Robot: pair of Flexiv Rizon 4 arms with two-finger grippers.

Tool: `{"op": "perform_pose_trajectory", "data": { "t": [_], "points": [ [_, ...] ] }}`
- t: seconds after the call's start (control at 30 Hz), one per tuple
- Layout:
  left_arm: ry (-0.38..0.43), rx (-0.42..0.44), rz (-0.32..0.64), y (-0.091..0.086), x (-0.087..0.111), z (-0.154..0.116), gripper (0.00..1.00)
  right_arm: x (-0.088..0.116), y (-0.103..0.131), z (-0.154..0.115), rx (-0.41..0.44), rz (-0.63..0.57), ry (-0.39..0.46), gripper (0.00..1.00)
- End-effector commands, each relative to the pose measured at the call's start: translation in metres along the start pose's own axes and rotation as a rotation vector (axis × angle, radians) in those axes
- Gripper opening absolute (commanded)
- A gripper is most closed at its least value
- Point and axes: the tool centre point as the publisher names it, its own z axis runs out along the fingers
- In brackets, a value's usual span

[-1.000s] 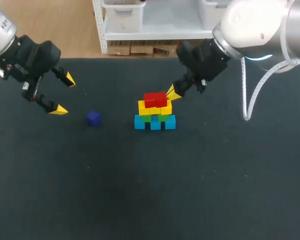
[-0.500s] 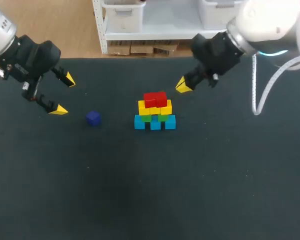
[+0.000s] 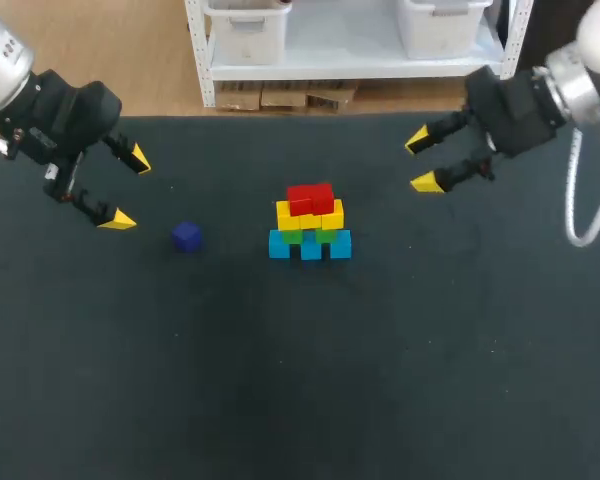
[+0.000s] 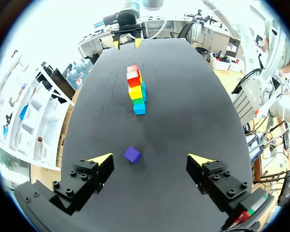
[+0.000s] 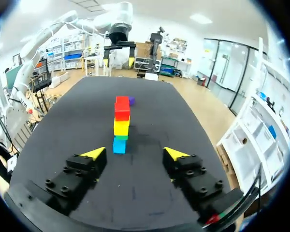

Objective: Place the blue cubes, place green cubes on the blue cubes, place the yellow cubes on the green cubes, then place the red cubes on the yellow cubes, and place purple cube on the red cubes.

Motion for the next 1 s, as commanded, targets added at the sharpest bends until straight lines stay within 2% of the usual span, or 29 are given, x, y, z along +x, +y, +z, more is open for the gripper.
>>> {"op": "perform_pose_trajectory", "data": {
  "t": [0.03,0.27,0.6,0.87,1.0],
  "points": [
    [-0.004,0.001,0.004,0.001,0.002,0.001,1.00,0.009,0.034,-0.018,0.132,0.025,-0.001,1.00],
    [-0.004,0.001,0.004,0.001,0.002,0.001,1.00,0.022,0.044,-0.035,0.156,0.081,0.000,1.00],
    [-0.004,0.001,0.004,0.001,0.002,0.001,1.00,0.031,0.038,-0.044,0.057,0.109,-0.001,1.00],
    [-0.004,0.001,0.004,0.001,0.002,0.001,1.00,0.031,0.038,-0.044,0.057,0.109,-0.001,1.00],
    [0.041,0.027,0.109,0.013,-0.004,0.018,1.00,0.031,0.038,-0.044,0.057,0.109,-0.001,1.00]
  ]
}}
